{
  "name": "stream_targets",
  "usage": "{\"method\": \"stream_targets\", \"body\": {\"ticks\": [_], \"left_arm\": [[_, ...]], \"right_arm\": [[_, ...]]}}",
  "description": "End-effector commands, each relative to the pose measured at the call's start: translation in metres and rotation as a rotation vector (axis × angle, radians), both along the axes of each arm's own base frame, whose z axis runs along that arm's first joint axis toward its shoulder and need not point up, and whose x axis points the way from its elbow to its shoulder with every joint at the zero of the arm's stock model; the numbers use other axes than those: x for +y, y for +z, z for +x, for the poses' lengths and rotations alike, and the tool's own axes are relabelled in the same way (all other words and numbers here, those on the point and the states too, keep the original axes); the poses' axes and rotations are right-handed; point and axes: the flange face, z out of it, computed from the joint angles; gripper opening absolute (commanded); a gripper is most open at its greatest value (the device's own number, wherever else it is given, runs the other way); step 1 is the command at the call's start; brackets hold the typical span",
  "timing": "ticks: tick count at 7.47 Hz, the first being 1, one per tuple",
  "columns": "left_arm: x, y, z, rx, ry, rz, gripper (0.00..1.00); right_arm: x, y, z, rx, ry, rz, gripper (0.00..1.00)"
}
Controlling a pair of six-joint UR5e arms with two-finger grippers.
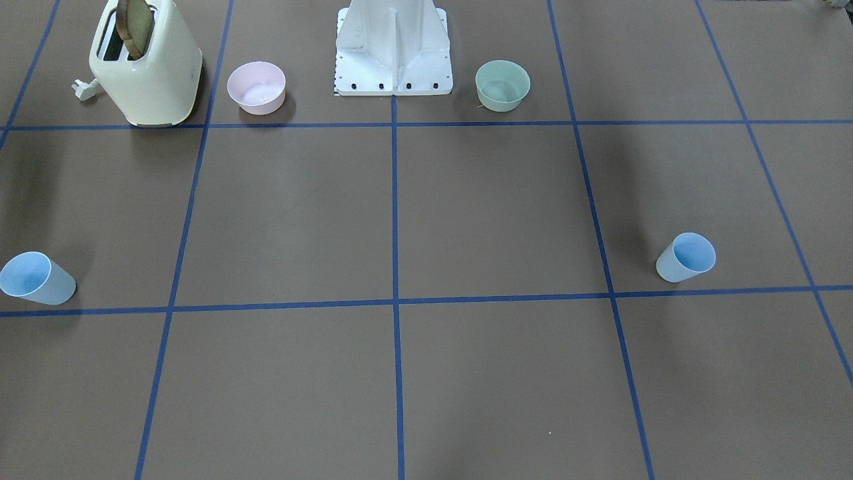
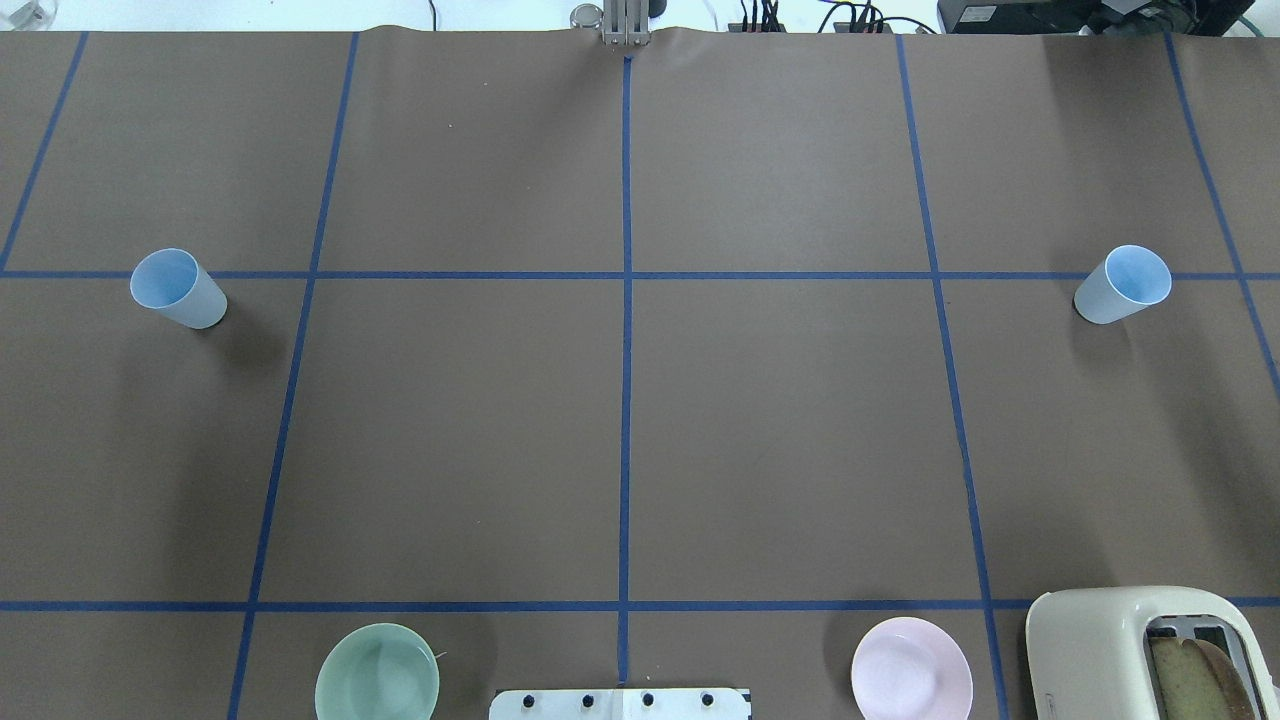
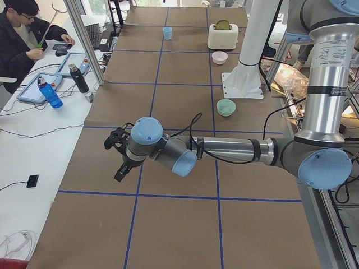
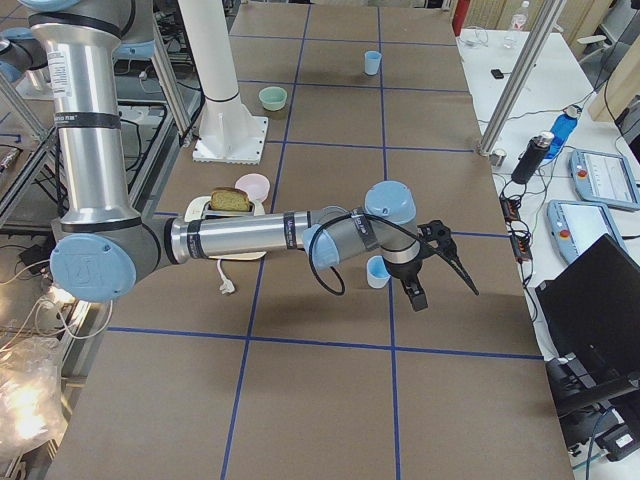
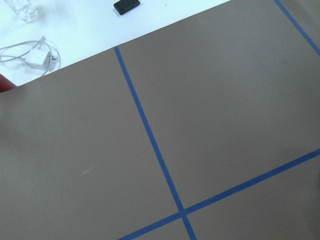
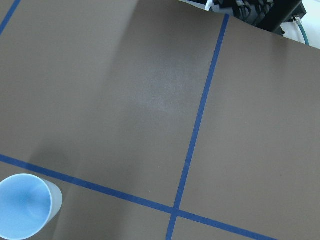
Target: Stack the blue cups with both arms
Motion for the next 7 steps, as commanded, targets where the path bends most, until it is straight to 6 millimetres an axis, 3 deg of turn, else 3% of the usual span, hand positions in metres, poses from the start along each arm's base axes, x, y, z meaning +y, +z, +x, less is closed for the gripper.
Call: {"method": "stream_targets", "body": {"ticks": [1, 3, 4, 5, 7], "left_arm": [[-0.022, -0.035, 0.096, 0.109, -0.022, -0.165, 0.98], [-0.020, -0.038, 0.182, 0.084, -0.114, -0.307, 0.99], [-0.016, -0.038, 0.213, 0.073, -0.145, -0.342, 0.99], [-0.010, -0.039, 0.241, 0.073, -0.116, -0.362, 0.98], [-0.005, -0.040, 0.272, 0.047, -0.084, -0.346, 0.97]], "right_arm": [[-0.001, -0.001, -0.010, 0.000, -0.018, 0.001, 1.00], [-0.002, 0.001, -0.012, 0.000, -0.021, -0.002, 1.00], [-0.001, 0.001, -0.012, -0.001, -0.021, -0.002, 1.00], [0.000, 0.003, -0.012, -0.001, -0.020, -0.007, 1.00], [0.002, 0.005, -0.011, 0.000, -0.021, -0.009, 1.00]]}}
